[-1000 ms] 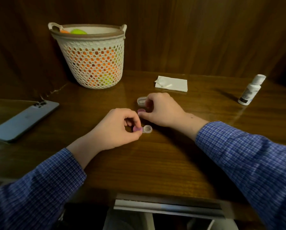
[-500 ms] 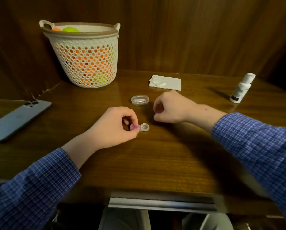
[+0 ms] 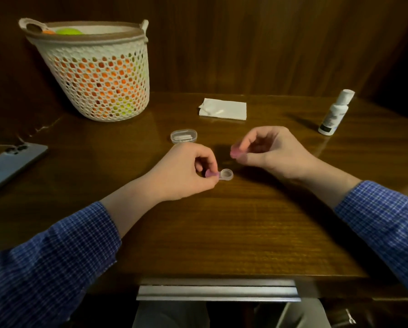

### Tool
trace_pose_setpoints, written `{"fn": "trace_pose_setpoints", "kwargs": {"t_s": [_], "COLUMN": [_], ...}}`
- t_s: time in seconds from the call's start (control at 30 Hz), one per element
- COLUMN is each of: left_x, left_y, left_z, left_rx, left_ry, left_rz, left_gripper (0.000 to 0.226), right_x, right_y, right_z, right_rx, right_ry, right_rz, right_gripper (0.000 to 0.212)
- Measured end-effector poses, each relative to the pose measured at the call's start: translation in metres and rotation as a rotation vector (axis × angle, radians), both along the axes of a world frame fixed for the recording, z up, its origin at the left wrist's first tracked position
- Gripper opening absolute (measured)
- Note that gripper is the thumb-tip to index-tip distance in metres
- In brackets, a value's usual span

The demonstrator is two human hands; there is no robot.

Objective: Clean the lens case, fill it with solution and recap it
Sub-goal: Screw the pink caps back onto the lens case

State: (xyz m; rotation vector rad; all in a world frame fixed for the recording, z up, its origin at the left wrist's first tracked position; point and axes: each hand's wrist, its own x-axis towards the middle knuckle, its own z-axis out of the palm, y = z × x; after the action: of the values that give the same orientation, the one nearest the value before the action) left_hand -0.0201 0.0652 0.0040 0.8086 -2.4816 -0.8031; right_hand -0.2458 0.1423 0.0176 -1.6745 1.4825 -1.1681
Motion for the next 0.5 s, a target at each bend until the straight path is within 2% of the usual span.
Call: {"fn": "trace_pose_setpoints", "kwargs": {"t_s": [0.23,0.5], "left_x": [-0.009,-0.010], "left_y": [-0.006,-0.009], "left_z": [-0.001,0.000], "left_rx": [0.009,0.055], "left_ry": [-0.002,0.015], "left_rz": [-0.018,-0.060], "left_gripper": [0.014,0.012], "right_x": [0.003,0.004], "right_y": [-0.001,-0.003], "right_z": [-0.014,-0.013], "right_rx": [-0.040,0.019], "right_ry": [0.177,0.286], "right_rz": [0.135,0.131], "right_gripper": [0.014,0.013]}}
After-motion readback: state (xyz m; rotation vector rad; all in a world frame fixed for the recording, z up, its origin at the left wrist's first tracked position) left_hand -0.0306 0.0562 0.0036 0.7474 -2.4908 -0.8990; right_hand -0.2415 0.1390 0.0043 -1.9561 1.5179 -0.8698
